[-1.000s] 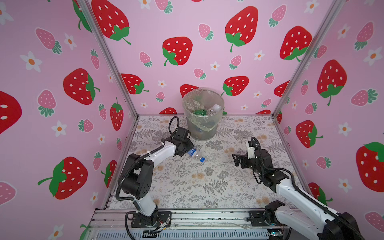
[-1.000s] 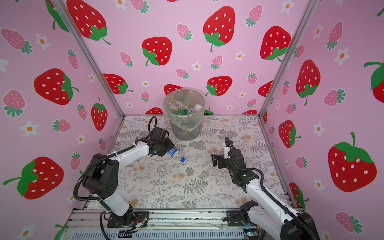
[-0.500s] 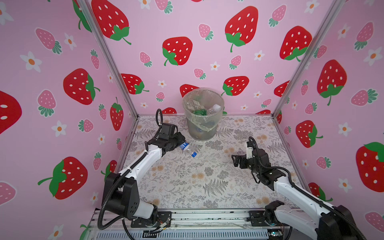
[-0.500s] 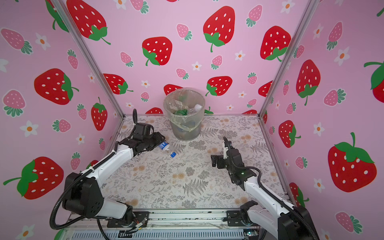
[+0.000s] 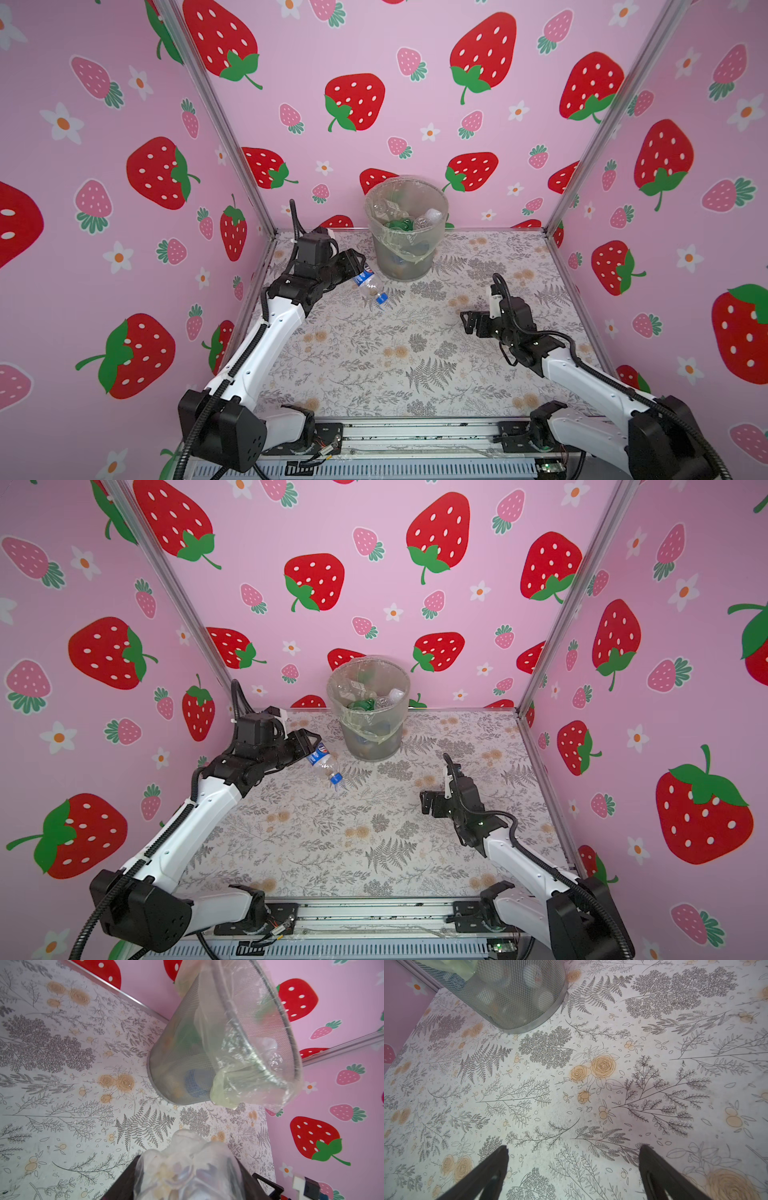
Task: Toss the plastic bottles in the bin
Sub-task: 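Lift the blue-label bottle with the left gripper, tilting it upright, then carry the blue-label bottle over the bin and open the left gripper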
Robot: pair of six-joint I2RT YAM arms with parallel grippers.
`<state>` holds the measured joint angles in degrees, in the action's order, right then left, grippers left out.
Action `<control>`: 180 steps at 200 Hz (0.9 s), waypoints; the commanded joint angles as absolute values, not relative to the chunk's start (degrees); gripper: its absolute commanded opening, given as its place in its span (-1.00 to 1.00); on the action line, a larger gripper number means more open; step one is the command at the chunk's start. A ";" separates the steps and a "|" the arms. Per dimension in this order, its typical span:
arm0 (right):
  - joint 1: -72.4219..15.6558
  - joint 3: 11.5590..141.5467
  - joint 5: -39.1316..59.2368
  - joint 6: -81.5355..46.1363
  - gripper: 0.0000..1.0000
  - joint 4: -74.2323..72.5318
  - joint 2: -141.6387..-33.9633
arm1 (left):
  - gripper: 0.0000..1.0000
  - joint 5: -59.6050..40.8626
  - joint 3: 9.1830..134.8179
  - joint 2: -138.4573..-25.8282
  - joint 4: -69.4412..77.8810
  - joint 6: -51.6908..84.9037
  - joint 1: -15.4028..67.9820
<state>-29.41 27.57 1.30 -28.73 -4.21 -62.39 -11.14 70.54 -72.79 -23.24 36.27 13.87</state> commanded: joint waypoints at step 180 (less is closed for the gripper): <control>-29.53 27.78 1.14 -29.49 0.99 -6.41 -63.08 | 0.29 -8.26 79.80 -68.13 -13.01 31.51 13.70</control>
